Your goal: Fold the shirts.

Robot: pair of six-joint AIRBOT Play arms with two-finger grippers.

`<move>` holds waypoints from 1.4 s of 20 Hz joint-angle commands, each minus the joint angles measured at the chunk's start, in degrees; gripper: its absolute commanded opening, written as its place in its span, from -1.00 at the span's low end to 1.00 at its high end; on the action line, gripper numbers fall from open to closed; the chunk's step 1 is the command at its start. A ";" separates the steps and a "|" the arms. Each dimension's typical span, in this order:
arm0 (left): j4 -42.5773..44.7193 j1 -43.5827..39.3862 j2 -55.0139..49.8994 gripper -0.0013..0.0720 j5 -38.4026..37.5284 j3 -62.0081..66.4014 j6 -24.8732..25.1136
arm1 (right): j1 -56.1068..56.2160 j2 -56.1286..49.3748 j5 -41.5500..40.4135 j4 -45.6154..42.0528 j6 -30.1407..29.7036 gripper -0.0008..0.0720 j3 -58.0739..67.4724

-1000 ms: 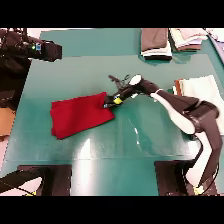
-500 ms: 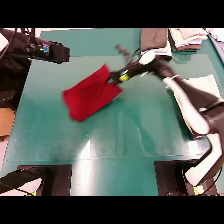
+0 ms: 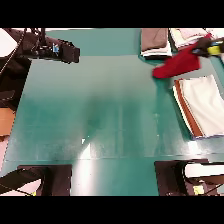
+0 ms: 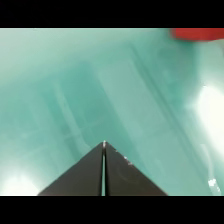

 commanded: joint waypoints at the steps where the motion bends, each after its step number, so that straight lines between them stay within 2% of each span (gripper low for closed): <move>1: -0.07 -0.17 -0.04 -0.91 0.20 -0.02 -0.02 | -9.40 2.84 -0.46 -1.20 1.86 -0.93 0.07; 10: -0.13 -0.15 -0.09 -0.91 -0.37 -0.02 -0.02 | -10.78 10.69 -10.34 1.27 1.84 -0.93 0.17; 13: -0.11 -0.17 -0.09 -0.91 -0.42 -0.02 -0.02 | -10.78 13.44 -6.14 0.59 1.79 -0.93 0.17; 16: -0.11 -0.15 -0.09 -0.90 -0.72 -0.02 0.00 | -10.78 14.73 3.17 -5.38 1.90 -0.93 0.11; 18: -0.09 -0.15 -0.09 -0.91 -1.38 -0.02 0.02 | -11.19 15.85 5.97 -6.78 2.91 -0.93 -0.98; 22: -0.09 -0.15 -0.09 -0.90 -2.32 -0.02 0.07 | -15.58 24.02 9.77 -6.93 3.04 -0.93 -13.27; 26: -0.09 -0.15 -0.09 -0.90 -2.32 -0.02 1.09 | -23.15 35.41 10.99 -7.06 3.32 -0.93 -31.80; 28: -0.11 -0.17 -0.09 -0.90 -2.34 -0.02 1.09 | -25.99 40.35 11.13 -10.19 3.37 -0.93 -41.51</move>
